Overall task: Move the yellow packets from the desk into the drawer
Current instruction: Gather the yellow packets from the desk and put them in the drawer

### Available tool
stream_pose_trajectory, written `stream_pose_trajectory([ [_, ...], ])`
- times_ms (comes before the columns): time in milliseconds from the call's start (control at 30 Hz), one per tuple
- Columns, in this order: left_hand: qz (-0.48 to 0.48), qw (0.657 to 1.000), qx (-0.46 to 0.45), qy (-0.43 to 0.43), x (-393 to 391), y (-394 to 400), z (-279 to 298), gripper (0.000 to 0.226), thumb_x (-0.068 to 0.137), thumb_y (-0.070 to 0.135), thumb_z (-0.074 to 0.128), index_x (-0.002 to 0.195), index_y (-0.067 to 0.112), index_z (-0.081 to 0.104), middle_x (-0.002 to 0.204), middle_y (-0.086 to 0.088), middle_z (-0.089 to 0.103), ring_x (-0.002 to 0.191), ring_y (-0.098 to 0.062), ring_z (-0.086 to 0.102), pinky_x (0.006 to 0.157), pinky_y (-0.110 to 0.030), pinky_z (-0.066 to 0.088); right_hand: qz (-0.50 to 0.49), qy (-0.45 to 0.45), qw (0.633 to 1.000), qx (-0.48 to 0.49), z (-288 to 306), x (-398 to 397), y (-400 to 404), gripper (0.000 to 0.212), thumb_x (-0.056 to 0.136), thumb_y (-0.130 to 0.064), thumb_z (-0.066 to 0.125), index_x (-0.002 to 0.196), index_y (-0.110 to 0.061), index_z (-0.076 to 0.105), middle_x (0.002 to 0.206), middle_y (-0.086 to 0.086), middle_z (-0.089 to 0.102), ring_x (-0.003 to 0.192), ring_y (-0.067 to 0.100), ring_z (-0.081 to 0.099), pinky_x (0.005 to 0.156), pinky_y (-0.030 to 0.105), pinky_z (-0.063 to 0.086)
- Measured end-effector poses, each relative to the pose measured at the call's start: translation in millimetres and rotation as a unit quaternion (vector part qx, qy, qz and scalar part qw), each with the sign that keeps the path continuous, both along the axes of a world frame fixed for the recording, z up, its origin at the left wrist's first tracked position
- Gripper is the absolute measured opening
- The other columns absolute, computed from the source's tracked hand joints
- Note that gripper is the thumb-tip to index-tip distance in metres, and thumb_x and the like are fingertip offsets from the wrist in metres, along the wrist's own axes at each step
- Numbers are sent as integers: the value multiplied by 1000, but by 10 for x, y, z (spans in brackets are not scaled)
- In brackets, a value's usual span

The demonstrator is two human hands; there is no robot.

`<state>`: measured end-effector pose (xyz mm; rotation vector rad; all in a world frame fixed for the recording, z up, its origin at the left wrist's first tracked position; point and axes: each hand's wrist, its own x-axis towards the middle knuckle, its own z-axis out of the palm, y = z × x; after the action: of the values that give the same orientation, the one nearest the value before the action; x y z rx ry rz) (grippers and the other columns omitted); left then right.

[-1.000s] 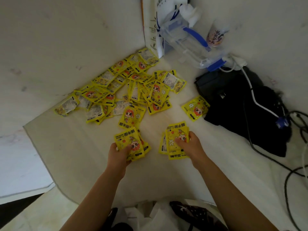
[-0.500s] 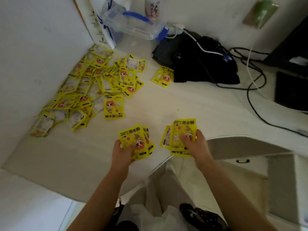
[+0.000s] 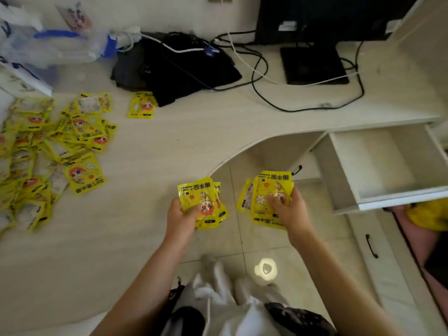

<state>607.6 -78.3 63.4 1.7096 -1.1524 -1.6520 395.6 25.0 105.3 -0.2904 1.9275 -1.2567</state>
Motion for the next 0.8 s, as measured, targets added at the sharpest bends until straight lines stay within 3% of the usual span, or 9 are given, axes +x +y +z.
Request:
stream_pose_trajectory([
  [133,-73,997,8,3,-463,378,-22,21,86,10,66,100,22,58,104,-6,70,94,-25,69,80,-50,57,-59,-16,998,1,-43,-320,656,25,89,-14,66,110,-19,55,97,-3,67,80,10,67,47,13,50],
  [333,-134,991,13,-4,-1264,1236,-41,19,89,8,63,94,24,55,101,-4,69,90,-21,68,76,-41,57,-145,-46,988,-2,-109,-899,1755,31,88,-16,67,116,-18,55,104,1,69,87,17,69,57,25,53],
  [567,-161,987,27,13,-2189,2119,-47,18,89,7,63,93,22,55,103,-9,70,93,-29,69,77,-53,57,-198,-66,978,-13,-160,-1580,2743,28,88,-13,66,112,-20,52,97,-3,67,80,14,68,54,24,51],
  [733,-187,982,27,17,-2729,2432,12,17,89,6,63,94,20,55,102,-8,70,91,-27,69,75,-49,58,-233,-63,970,1,-179,-2017,3151,34,87,-18,69,117,-18,54,107,3,69,93,23,69,77,43,59],
  [800,-196,980,24,19,-2955,2462,24,16,89,6,63,94,19,55,101,-7,70,89,-25,69,71,-43,59,-245,-62,968,3,-170,-2198,3234,33,87,-18,68,116,-18,54,107,3,69,93,22,69,75,40,58],
])
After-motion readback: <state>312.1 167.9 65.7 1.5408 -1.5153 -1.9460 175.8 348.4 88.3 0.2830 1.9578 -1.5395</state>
